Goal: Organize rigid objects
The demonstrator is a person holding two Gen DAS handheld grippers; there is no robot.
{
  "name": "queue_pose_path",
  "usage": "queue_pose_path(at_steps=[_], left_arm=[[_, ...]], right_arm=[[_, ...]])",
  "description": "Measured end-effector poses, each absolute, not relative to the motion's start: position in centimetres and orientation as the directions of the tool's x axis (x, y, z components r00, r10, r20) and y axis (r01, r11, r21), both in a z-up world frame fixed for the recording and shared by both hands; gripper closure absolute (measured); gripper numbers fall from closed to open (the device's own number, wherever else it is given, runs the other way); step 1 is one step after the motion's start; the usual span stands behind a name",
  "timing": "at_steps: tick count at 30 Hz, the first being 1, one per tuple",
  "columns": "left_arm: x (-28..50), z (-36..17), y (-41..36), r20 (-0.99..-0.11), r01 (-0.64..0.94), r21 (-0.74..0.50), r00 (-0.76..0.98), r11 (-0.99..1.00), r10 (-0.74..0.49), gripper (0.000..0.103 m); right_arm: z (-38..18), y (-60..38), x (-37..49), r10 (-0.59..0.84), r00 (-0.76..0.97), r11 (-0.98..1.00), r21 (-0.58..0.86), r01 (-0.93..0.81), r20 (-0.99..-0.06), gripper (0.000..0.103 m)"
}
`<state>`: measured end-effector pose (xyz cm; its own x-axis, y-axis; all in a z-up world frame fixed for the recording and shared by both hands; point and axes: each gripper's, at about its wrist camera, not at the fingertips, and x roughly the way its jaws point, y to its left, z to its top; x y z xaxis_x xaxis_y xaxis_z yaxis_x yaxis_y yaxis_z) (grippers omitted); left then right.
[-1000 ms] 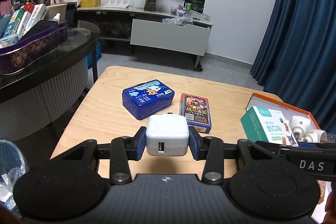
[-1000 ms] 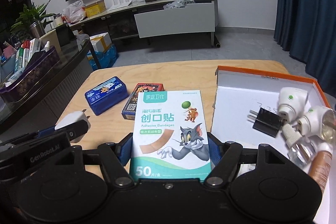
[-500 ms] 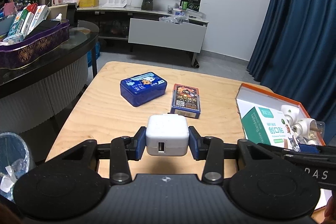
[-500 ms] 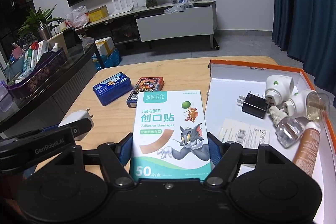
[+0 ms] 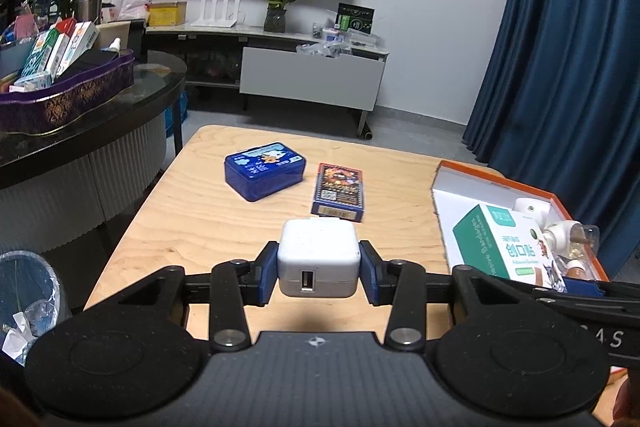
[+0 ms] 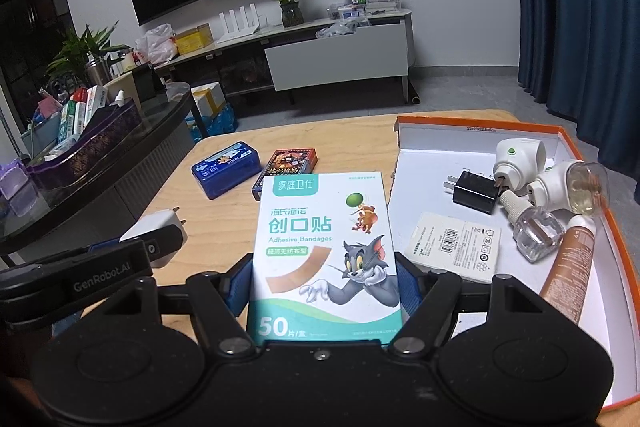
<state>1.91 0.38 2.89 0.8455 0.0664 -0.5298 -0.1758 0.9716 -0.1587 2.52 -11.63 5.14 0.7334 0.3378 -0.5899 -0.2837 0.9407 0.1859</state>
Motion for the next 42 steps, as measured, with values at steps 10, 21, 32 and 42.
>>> queue_pose_path(at_steps=[10, 21, 32, 42], left_arm=[[0.4, 3.5, -2.1, -0.507, -0.11, -0.171, 0.862, 0.979, 0.008, 0.061], [-0.2, 3.7, -5.5, -0.49, -0.014, -0.176, 0.868, 0.984, -0.076, 0.061], [0.6, 4.1, -9.4, -0.471, 0.093, -0.153, 0.868, 0.984, -0.156, 0.061], [1.7, 3.8, -11.9, -0.474, 0.162, -0.145, 0.855, 0.976, -0.212, 0.061]], right_arm=[[5.8, -14.2, -0.2, 0.321, 0.764, 0.947, 0.194, -0.257, -0.559, 0.019], [6.3, -18.6, -2.5, 0.268, 0.807, 0.96, 0.212, -0.18, -0.526, 0.019], [6.3, -23.6, -3.4, 0.171, 0.845, 0.97, 0.235, -0.056, -0.507, 0.019], [5.6, -26.1, -2.9, 0.103, 0.852, 0.973, 0.228, 0.02, -0.514, 0.019]])
